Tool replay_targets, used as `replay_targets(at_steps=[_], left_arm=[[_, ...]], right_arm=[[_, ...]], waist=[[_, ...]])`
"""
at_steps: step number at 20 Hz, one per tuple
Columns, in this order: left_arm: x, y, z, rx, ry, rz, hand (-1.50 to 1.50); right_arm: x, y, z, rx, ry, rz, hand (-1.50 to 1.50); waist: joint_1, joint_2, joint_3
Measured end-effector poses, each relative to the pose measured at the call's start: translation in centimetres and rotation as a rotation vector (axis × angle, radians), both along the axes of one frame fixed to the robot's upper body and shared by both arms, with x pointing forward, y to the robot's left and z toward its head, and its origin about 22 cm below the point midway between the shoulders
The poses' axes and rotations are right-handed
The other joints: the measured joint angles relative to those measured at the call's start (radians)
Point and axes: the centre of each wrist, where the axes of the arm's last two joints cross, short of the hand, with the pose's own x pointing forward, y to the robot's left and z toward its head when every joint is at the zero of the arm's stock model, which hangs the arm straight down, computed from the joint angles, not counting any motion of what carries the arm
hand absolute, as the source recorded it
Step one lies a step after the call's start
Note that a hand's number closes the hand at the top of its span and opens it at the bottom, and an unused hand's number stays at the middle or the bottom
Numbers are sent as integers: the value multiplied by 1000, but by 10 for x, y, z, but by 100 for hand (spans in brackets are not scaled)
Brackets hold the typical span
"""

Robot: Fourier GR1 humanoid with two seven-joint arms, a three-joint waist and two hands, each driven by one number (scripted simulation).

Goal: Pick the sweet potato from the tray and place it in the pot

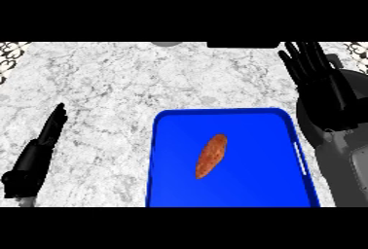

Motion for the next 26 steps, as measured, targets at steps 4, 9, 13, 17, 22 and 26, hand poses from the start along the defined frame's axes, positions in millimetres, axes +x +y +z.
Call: replay_targets(at_steps=[4, 9, 13, 17, 22, 26], left_arm=[[17, -5, 15, -72, -27, 51, 0], [31, -17, 33, -206, -56, 100, 0], [39, -22, 45, -274, -40, 113, 0], [43, -26, 55, -300, -23, 118, 0], [45, -24, 55, -309, -22, 129, 0], [48, -30, 56, -317, -16, 126, 0]], right_arm=[[-7, -17, -23, -73, 2, -121, 150], [-19, -50, -58, -422, 16, -345, -150], [-44, -38, -107, -462, -32, -487, -150], [-57, -27, -116, -478, -129, -511, -150], [-76, -19, -86, -565, -116, -409, -150], [-79, -10, -66, -700, -15, -253, -150]], waist=[[-12, -2, -5], [-22, 2, -14], [-24, -1, -9], [-20, -4, -8], [-21, -7, -9], [-20, -7, -11]])
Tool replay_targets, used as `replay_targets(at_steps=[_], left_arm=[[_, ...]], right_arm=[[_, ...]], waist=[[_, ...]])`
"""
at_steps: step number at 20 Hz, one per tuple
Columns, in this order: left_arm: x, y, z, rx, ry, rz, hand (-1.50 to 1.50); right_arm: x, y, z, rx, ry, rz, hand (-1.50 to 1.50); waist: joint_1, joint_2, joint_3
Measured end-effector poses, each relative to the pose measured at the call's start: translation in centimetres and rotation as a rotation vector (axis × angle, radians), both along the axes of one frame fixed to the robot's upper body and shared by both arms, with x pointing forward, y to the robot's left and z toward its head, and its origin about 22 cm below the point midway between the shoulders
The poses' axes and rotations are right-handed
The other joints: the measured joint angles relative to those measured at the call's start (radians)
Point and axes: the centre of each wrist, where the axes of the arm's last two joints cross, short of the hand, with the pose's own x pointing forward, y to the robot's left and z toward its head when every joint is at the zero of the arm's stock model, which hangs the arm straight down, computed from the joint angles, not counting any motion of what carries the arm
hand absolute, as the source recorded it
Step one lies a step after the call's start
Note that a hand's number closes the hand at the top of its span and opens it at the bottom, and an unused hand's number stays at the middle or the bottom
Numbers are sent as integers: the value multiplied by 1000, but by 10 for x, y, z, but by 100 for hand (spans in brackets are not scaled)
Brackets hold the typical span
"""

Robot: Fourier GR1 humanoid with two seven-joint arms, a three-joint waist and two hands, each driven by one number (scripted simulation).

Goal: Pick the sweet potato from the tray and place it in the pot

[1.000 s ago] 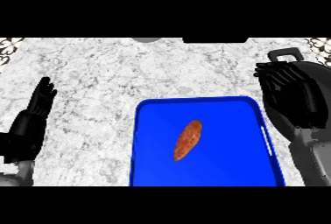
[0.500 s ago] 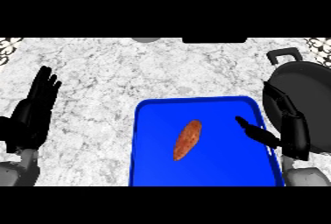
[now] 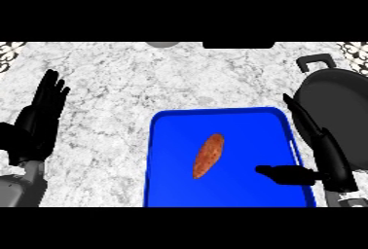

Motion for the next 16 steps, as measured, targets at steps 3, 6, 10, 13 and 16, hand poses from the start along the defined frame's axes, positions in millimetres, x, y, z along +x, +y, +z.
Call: replay_targets(at_steps=[3, 6, 10, 13, 16], left_arm=[[3, -2, 0, 3, 3, -6, 0], [8, -4, 3, 6, 0, -15, 0], [11, -4, 3, 6, 1, -22, 0], [11, -2, 1, 8, 0, -16, 0], [10, -1, 1, 1, 1, -15, 0]], right_arm=[[1, 10, 15, -115, 126, 73, -150], [7, 29, 31, -220, 232, 125, -150], [11, 64, 44, -323, 360, 171, -150], [13, 86, 51, -361, 430, 192, -150], [14, 104, 49, -366, 470, 196, -150]], waist=[[5, 0, -1], [11, 2, -1], [16, 2, -1], [14, 2, 1], [11, 2, 1]])
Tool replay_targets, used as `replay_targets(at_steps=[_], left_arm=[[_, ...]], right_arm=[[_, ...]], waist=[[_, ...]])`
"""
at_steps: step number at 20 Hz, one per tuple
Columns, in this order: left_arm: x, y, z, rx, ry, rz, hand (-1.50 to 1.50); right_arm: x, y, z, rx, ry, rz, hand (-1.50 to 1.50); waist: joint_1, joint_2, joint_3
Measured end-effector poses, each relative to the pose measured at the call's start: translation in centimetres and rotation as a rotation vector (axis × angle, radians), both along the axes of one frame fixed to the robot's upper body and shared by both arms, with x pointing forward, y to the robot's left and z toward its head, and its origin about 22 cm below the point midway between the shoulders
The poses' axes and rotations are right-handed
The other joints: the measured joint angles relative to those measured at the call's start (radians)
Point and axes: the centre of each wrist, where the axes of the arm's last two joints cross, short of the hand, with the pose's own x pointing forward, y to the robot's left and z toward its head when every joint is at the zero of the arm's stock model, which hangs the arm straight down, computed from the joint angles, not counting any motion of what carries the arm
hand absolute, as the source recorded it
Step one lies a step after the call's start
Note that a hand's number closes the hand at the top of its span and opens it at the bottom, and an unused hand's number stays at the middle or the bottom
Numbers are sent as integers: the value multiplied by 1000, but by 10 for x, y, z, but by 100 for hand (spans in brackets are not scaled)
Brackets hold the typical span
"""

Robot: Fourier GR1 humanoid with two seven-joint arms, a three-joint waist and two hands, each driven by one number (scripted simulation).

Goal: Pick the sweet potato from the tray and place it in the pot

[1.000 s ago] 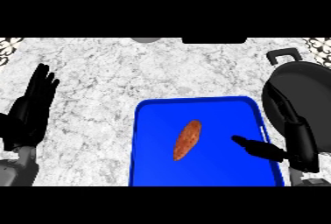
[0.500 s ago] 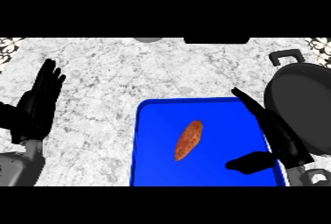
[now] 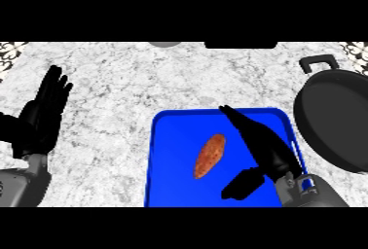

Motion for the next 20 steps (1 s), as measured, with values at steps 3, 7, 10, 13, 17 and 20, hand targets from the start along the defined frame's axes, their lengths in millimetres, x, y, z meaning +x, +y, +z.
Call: replay_targets(at_steps=[3, 7, 10, 13, 17, 20], left_arm=[[-3, 4, -3, -2, 0, 6, 0], [-1, 6, 2, -1, 0, 7, 0], [-4, 8, 5, 0, -4, 11, 0], [-3, 4, 10, -5, 0, 7, 0], [-3, 4, 2, -2, -2, 8, 0], [0, 6, 2, -2, -1, 6, 0]], right_arm=[[2, 14, 0, -5, 18, -1, -150], [8, 29, -4, -31, 49, -6, -150], [9, 30, -12, -73, 73, -24, -150], [5, 32, -22, -104, 86, -41, -150], [9, 37, -36, -115, 90, -50, -150], [7, 41, -47, -110, 86, -45, -150]], waist=[[-1, 0, 0], [-3, 0, 1], [-3, 0, 1], [-4, 0, 1], [-4, 0, 1], [-5, 0, 1]])
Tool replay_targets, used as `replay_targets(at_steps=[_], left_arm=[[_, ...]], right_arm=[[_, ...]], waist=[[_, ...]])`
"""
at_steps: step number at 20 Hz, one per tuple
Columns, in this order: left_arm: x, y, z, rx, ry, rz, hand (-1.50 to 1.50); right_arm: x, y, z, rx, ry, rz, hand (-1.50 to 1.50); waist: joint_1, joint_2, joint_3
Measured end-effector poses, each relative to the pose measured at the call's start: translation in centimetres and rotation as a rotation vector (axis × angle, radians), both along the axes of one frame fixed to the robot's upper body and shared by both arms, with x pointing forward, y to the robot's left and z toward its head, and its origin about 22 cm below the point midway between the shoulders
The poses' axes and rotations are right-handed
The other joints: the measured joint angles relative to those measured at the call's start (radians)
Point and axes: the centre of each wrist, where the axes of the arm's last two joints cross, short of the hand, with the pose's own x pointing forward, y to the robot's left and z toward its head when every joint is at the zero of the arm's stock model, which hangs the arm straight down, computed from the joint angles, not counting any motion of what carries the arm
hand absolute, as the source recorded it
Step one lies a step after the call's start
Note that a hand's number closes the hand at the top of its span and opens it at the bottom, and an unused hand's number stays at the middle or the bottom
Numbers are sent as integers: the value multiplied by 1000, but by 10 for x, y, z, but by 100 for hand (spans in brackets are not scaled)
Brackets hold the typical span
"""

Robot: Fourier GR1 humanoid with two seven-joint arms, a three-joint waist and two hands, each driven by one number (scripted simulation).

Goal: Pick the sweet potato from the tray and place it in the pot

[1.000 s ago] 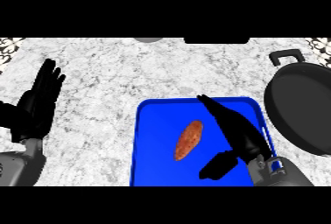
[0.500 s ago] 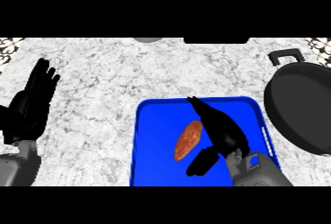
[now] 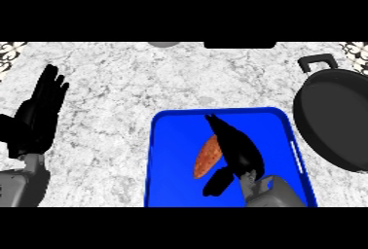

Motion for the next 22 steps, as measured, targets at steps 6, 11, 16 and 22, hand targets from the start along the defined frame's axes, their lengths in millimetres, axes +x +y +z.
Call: replay_targets(at_steps=[6, 11, 16, 22], left_arm=[[-2, -7, 5, -1, -4, -5, 0], [-1, -5, -2, 1, -5, 0, 0], [-1, 2, -5, 4, -4, 0, 0], [-4, -3, -1, -1, 0, 4, 0]], right_arm=[[12, -3, -20, -30, 19, -9, -150], [13, -5, -27, -40, 30, -25, -150], [21, -5, -36, -76, -12, 64, 150], [18, 0, -43, -85, -52, 108, 150]], waist=[[1, 0, 0], [0, 0, 0], [1, -1, -1], [0, -5, -3]])
